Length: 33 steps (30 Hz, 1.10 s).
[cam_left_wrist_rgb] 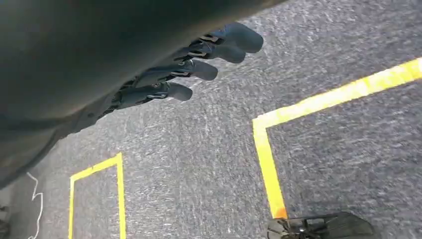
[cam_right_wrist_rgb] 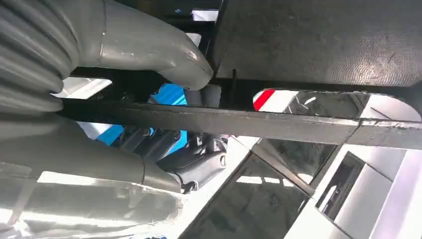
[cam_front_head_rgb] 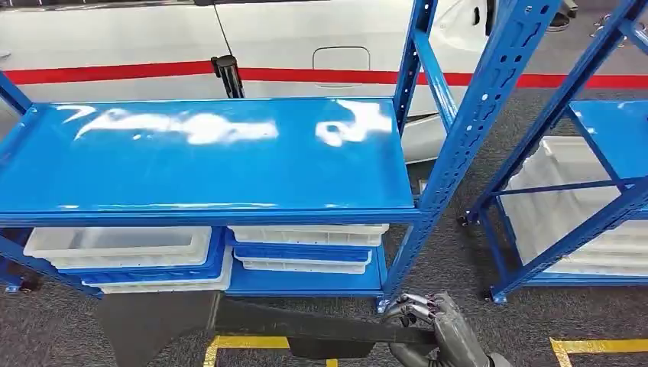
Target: Take the parts from the cabinet and place them on the table.
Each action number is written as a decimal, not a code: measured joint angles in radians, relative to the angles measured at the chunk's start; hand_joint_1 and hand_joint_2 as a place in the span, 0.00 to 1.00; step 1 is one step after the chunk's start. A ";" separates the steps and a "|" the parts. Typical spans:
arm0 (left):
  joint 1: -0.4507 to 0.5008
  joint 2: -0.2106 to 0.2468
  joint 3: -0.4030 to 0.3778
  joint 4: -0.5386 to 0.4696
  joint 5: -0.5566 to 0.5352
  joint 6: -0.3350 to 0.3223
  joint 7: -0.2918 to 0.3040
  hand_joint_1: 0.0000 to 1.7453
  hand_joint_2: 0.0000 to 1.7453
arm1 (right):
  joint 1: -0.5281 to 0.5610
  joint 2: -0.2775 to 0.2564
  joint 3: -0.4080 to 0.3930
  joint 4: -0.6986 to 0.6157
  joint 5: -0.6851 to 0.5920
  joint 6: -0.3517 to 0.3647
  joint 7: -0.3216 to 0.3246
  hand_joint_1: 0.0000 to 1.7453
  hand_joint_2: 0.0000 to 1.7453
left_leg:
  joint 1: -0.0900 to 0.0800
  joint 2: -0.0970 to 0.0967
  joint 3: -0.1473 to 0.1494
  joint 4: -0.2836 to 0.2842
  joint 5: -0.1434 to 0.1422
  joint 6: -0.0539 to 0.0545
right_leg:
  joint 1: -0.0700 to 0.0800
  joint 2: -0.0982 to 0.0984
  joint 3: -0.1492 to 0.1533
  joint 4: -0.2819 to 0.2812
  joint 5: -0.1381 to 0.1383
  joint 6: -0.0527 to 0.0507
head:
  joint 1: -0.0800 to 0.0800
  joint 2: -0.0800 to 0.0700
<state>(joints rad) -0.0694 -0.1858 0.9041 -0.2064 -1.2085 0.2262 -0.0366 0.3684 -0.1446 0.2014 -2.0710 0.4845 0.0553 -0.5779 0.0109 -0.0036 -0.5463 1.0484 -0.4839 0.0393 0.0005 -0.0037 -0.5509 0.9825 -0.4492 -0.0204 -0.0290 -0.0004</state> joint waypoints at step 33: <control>-0.004 0.010 -0.045 0.000 -0.056 -0.008 -0.002 0.00 0.00 | -0.012 0.014 -0.008 0.000 0.067 -0.013 -0.012 1.00 1.00 | -0.003 0.003 0.013 -0.054 0.026 -0.029 | -0.023 0.002 0.024 -0.024 0.002 0.027 | 0.002 0.000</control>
<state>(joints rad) -0.0737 -0.1759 0.8595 -0.2068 -1.2642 0.2186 -0.0385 0.3560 -0.1301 0.1938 -2.0706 0.5512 0.0427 -0.5897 0.0084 -0.0001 -0.5329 0.9947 -0.4579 0.0103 -0.0221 -0.0019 -0.5271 0.9582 -0.4472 0.0068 -0.0267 -0.0004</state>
